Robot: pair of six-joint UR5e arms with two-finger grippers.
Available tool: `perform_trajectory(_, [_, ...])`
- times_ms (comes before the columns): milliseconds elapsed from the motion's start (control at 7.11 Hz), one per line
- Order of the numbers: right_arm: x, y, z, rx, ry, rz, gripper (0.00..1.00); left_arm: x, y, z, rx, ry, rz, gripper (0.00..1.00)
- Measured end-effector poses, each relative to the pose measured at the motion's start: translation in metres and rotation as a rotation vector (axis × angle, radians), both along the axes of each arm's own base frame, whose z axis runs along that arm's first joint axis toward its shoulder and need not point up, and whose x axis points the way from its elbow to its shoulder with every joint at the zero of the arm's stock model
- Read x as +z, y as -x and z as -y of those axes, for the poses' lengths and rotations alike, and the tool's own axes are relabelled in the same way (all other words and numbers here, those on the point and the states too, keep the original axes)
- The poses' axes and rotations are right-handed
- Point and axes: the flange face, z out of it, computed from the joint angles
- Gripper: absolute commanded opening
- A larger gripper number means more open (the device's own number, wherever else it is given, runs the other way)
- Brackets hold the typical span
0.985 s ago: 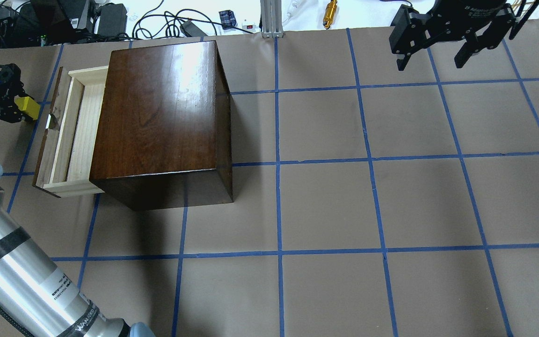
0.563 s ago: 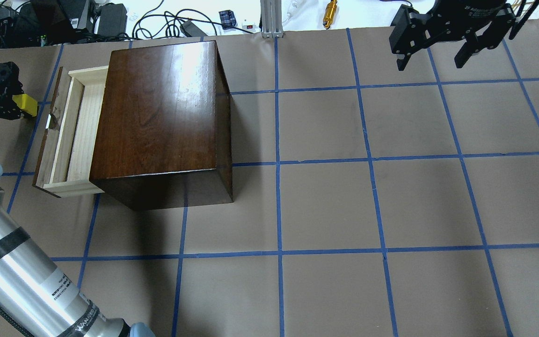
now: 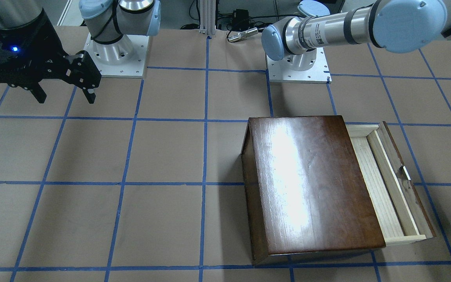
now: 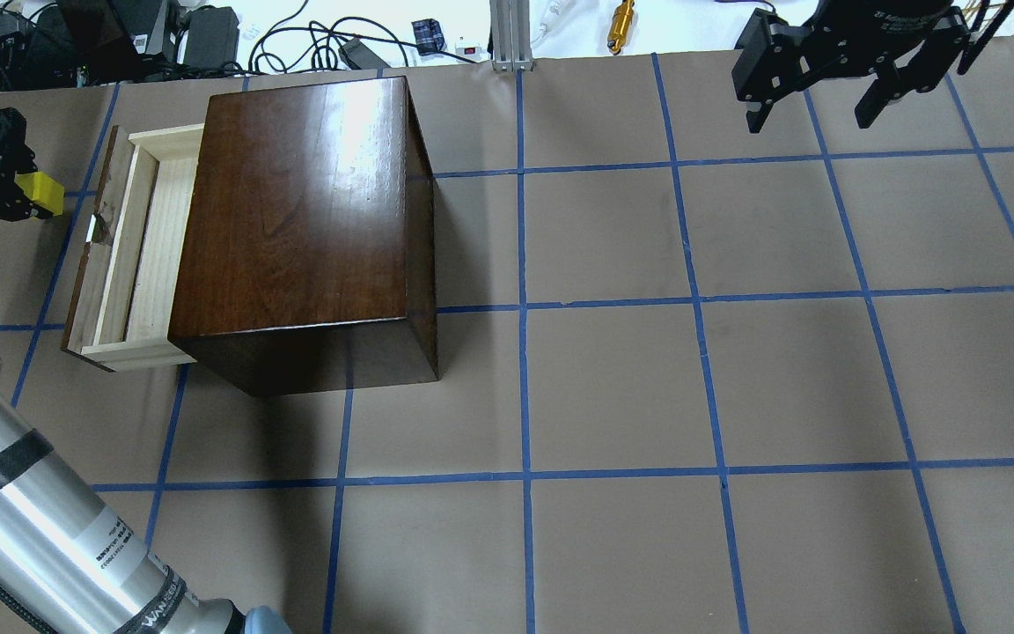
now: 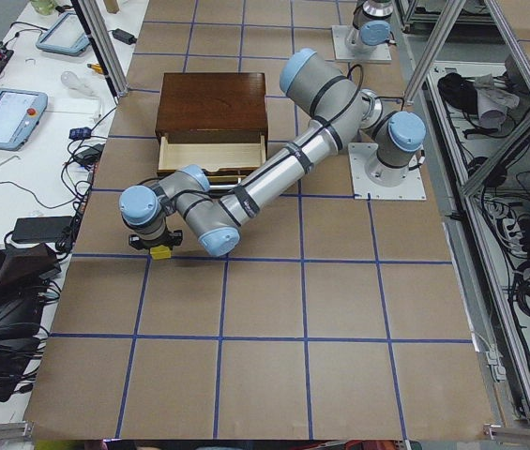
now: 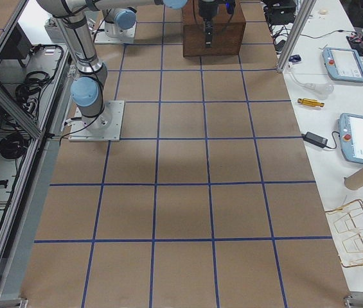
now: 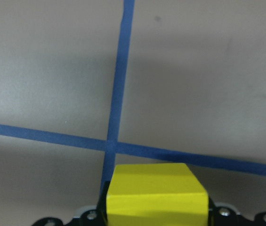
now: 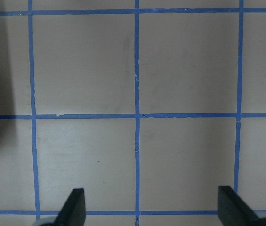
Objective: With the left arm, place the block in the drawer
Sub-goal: 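Carry the yellow cube over the open drawer with the left gripper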
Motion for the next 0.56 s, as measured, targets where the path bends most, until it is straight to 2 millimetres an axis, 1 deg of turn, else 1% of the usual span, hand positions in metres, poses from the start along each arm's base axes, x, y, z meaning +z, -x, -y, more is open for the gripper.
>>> perform_trajectory(141, [0.0,0.0,0.0,0.0,0.0,0.0,1.0,0.032,0.014,-0.011,0.026,-0.031,-0.023,0.01])
perform_trajectory(281, [0.0,0.0,0.0,0.0,0.0,0.0,1.0,0.062,0.036,-0.02,0.047,-0.065,-0.04,0.01])
perform_trajectory(422, [0.0,0.0,0.0,0.0,0.0,0.0,1.0,0.087,0.067,-0.025,0.059,-0.095,-0.04,0.01])
perform_trajectory(563, [0.0,0.0,0.0,0.0,0.001,0.001,1.0,0.105,0.102,-0.032,0.073,-0.123,-0.021,0.0])
